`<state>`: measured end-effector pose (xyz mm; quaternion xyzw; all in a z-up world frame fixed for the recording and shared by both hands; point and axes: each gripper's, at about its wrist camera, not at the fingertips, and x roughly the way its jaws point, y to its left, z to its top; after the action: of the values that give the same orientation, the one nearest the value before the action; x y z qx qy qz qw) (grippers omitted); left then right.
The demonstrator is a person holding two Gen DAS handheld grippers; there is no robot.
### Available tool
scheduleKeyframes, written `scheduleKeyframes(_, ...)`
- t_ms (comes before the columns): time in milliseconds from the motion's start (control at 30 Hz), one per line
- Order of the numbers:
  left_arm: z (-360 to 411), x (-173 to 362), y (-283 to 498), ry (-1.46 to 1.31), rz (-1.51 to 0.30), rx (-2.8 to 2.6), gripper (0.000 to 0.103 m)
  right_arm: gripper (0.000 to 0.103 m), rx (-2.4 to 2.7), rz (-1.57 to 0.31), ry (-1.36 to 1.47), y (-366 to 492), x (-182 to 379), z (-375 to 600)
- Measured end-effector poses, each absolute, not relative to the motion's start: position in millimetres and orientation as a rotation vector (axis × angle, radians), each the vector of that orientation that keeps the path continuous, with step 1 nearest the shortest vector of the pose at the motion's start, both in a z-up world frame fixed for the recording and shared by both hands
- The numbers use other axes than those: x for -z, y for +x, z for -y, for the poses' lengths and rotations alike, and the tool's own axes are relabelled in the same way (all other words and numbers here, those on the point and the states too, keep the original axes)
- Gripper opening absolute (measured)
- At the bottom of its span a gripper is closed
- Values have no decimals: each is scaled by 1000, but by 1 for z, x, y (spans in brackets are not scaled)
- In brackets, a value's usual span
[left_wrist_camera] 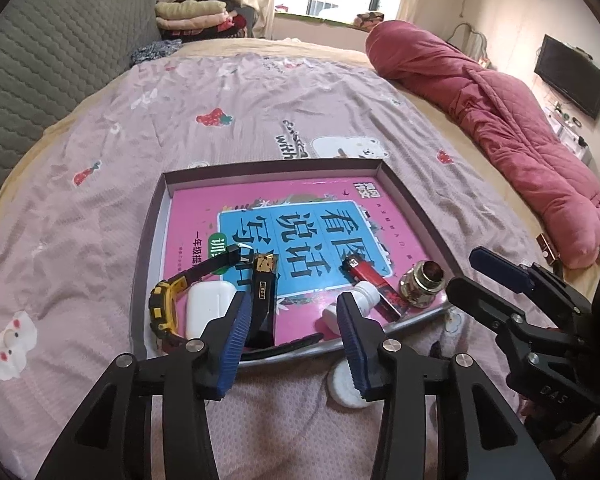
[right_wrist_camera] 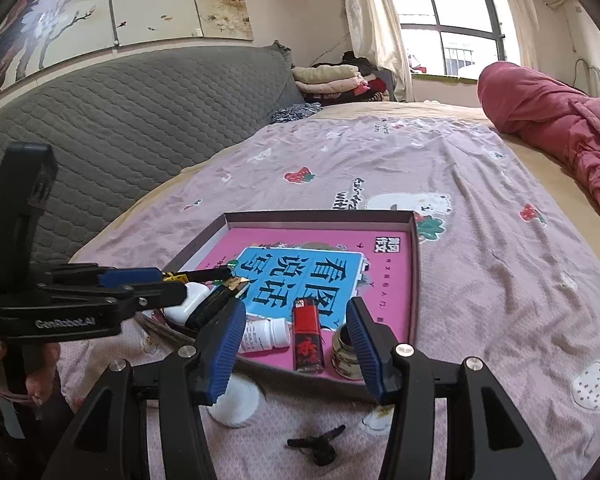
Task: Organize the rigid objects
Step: 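Open the left tool to drop the black case while the right tool releases the pill bottle, then grasp the white bottle cap with the left tool while the right tool grasps the black key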
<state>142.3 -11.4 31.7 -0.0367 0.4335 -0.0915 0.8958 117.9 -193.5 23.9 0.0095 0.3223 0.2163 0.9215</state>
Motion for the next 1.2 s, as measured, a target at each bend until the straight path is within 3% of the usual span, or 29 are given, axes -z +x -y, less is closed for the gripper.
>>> scheduleKeyframes(1200,44,-11,87,-2,-986,244,51,52,-376,-805,-119,62,3,196)
